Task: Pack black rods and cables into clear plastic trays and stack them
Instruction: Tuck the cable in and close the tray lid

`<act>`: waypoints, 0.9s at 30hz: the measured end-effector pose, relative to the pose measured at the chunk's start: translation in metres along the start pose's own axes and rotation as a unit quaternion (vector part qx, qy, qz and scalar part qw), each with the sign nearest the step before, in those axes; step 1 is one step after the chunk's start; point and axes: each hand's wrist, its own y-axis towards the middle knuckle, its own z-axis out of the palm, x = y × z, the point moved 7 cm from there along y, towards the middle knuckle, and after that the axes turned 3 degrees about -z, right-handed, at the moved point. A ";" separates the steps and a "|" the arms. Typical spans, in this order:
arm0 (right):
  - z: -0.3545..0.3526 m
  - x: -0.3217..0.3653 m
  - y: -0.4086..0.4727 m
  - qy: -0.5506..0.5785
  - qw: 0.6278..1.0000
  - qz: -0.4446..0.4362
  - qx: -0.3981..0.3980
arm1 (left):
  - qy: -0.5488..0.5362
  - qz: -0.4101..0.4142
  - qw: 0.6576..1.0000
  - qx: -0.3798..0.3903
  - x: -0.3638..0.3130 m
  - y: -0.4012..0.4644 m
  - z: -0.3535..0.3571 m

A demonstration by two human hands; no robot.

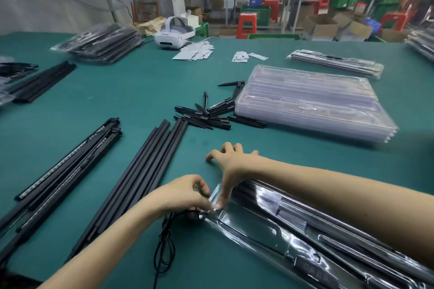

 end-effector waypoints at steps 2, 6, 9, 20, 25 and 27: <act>0.001 -0.001 0.000 0.013 1.000 0.003 -0.005 | -0.001 0.010 1.000 0.023 -0.003 0.001 -0.001; 0.003 -0.003 -0.001 0.034 0.999 0.004 -0.011 | 0.050 0.055 0.997 -0.004 -0.010 0.010 -0.002; 0.004 -0.001 0.001 0.049 0.999 -0.017 -0.001 | 0.057 0.055 0.997 0.012 -0.010 0.016 -0.001; 0.007 0.000 0.003 0.050 0.999 -0.002 -0.015 | 0.079 0.054 0.994 0.043 -0.011 0.016 -0.002; 0.009 0.002 0.004 0.034 0.999 0.007 -0.020 | 0.183 0.048 0.982 0.016 -0.022 0.022 0.000; 0.008 0.003 0.005 0.026 1.000 0.006 -0.014 | 0.242 0.042 0.969 -0.003 -0.029 0.024 0.000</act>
